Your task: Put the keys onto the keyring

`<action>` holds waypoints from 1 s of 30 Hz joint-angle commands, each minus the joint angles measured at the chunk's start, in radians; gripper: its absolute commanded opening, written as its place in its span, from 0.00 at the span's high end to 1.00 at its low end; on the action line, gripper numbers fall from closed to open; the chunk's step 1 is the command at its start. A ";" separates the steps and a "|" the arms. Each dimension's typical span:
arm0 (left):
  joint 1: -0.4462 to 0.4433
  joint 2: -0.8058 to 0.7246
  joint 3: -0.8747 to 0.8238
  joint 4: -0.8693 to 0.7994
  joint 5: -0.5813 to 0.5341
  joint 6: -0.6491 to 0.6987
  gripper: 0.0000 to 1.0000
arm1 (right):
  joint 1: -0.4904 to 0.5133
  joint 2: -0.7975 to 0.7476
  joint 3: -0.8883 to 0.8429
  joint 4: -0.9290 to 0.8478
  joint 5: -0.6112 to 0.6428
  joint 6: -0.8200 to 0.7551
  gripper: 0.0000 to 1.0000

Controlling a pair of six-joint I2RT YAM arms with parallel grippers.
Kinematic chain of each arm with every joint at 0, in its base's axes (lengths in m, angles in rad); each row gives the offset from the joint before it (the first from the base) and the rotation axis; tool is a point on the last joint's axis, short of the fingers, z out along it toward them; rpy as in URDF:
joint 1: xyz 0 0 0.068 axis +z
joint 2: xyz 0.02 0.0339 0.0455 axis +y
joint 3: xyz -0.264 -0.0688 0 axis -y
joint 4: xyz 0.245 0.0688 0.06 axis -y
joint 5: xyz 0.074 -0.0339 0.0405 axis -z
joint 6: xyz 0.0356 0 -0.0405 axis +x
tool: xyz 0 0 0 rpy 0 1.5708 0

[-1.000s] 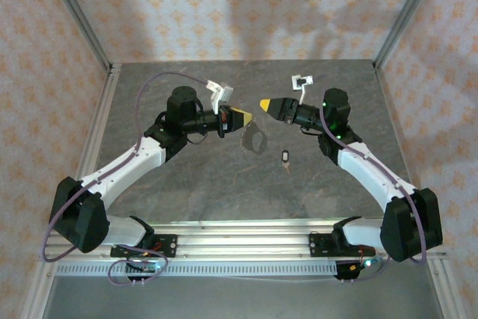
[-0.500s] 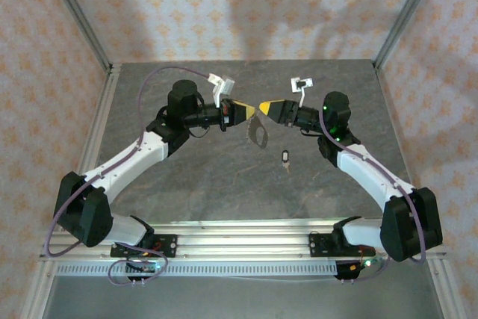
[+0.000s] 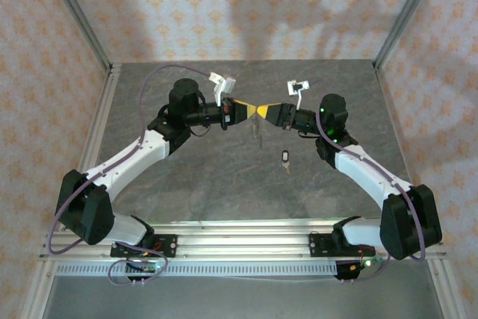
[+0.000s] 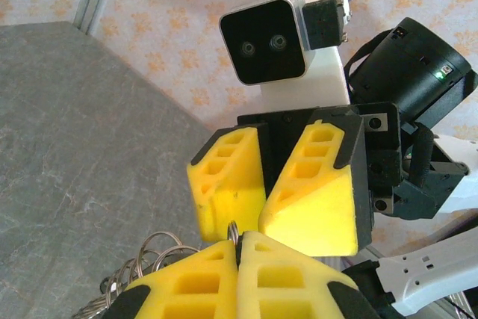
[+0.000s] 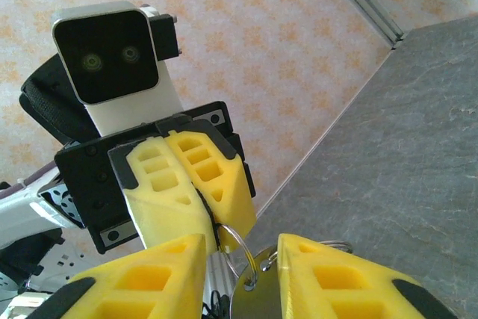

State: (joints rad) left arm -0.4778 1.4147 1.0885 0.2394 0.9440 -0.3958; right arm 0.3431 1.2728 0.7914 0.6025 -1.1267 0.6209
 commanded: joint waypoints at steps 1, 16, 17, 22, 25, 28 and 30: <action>0.004 0.006 0.045 0.044 0.030 0.000 1.00 | 0.008 0.002 -0.008 0.068 -0.031 -0.006 0.71; 0.006 0.013 0.057 0.032 0.038 -0.003 1.00 | 0.015 -0.001 -0.011 0.083 0.012 0.001 1.00; 0.006 0.012 0.062 0.024 0.033 -0.004 1.00 | 0.014 -0.005 -0.014 0.080 0.034 0.004 1.00; 0.007 -0.020 0.078 -0.011 -0.108 -0.059 1.00 | 0.015 -0.033 -0.048 0.118 0.194 0.068 1.00; 0.011 -0.058 0.080 -0.035 -0.274 -0.130 0.70 | 0.016 -0.072 -0.075 0.149 0.299 0.114 1.00; 0.012 -0.089 0.073 -0.040 -0.407 -0.233 0.48 | 0.016 -0.130 -0.085 0.137 0.386 0.125 1.00; 0.011 -0.098 0.067 -0.028 -0.448 -0.287 0.40 | 0.018 -0.157 -0.086 0.129 0.433 0.133 1.00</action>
State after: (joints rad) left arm -0.4702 1.3628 1.1271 0.1909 0.6426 -0.5747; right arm 0.3611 1.1782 0.6979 0.6701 -0.8165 0.7258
